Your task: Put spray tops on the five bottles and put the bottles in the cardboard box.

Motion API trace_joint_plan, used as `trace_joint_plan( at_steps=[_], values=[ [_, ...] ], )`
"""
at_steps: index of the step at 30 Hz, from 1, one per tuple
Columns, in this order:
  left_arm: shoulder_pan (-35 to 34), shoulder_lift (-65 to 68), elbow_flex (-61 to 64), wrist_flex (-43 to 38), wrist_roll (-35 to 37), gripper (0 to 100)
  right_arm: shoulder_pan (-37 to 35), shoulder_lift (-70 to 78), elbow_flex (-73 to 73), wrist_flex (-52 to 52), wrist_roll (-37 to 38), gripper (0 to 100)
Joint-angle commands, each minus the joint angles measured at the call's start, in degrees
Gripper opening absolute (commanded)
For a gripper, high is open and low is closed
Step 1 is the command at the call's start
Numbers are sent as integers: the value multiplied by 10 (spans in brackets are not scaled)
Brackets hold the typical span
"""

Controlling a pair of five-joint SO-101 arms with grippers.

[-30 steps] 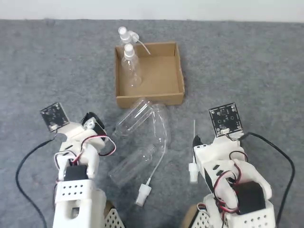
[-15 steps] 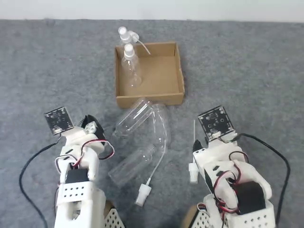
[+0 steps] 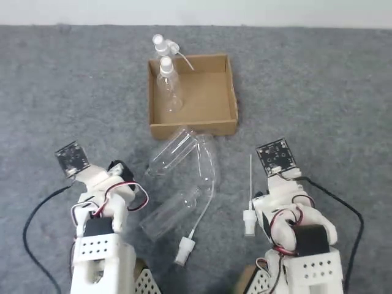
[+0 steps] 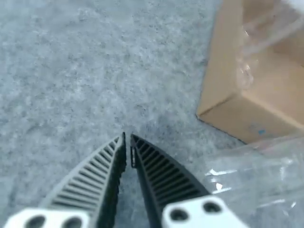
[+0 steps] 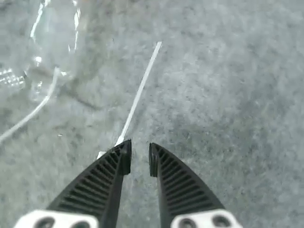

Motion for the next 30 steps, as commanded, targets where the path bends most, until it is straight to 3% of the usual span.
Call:
trace_joint_plan(
  at_steps=[1,9,12,16,22,30],
  values=[
    [-2,-8,-8,1,3,12,18,-12,-7,-20,-42,6],
    [-56,-8,-8,0,19,12,23,-12,4,-37,-45,6],
    [-38,-8,-9,-1,37,12,23,-12,21,-58,-44,6],
    [18,-8,-9,2,-33,12,20,-12,40,-78,-44,6],
    [27,-8,-11,-1,-120,12,20,-12,43,-77,-44,6],
    [44,-8,-11,-3,-135,12,20,-12,51,-76,-44,6]
  ],
)
